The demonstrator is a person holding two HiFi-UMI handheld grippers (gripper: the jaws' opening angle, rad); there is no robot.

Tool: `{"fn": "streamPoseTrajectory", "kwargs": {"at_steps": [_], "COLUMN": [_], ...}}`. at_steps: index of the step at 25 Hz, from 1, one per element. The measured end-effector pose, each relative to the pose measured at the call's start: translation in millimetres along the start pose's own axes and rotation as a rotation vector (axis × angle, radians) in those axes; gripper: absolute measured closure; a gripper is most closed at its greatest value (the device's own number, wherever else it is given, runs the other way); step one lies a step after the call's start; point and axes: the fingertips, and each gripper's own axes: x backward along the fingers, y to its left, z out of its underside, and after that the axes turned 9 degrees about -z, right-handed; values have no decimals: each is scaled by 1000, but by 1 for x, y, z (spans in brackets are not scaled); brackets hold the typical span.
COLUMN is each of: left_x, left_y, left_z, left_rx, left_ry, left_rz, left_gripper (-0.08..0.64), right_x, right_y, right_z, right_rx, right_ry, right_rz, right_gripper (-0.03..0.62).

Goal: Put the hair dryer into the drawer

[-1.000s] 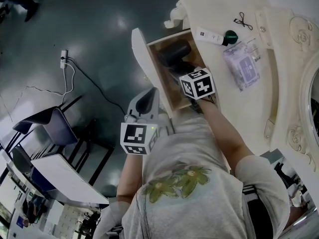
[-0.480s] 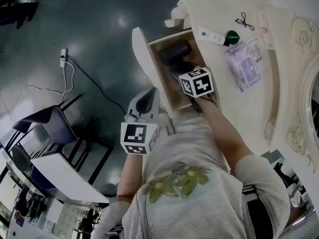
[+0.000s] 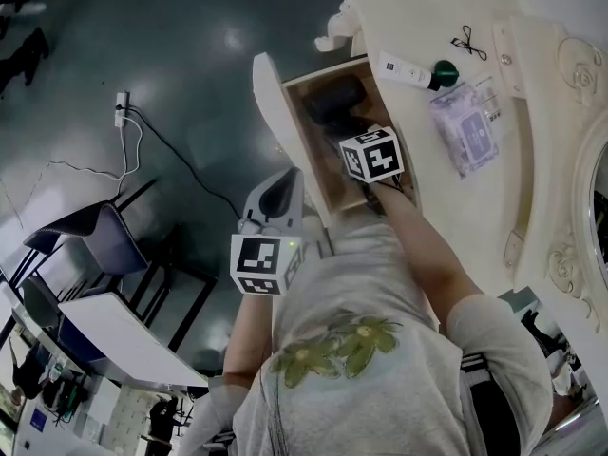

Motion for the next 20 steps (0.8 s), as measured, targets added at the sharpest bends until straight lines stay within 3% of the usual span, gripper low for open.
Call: {"fn": "streamPoseTrajectory", "kwargs": {"at_steps": [20], "left_x": [2], "left_y": [7], "left_z": [3], "left_rx": [16], "left_ry": [7], "left_rz": [-4], "left_gripper": [547], "right_x": [-15], "right_y": [-8], "right_z": [5], "right_rx": [30], "right_ry": [43], "right_rz": [46], "right_gripper": [364]}}
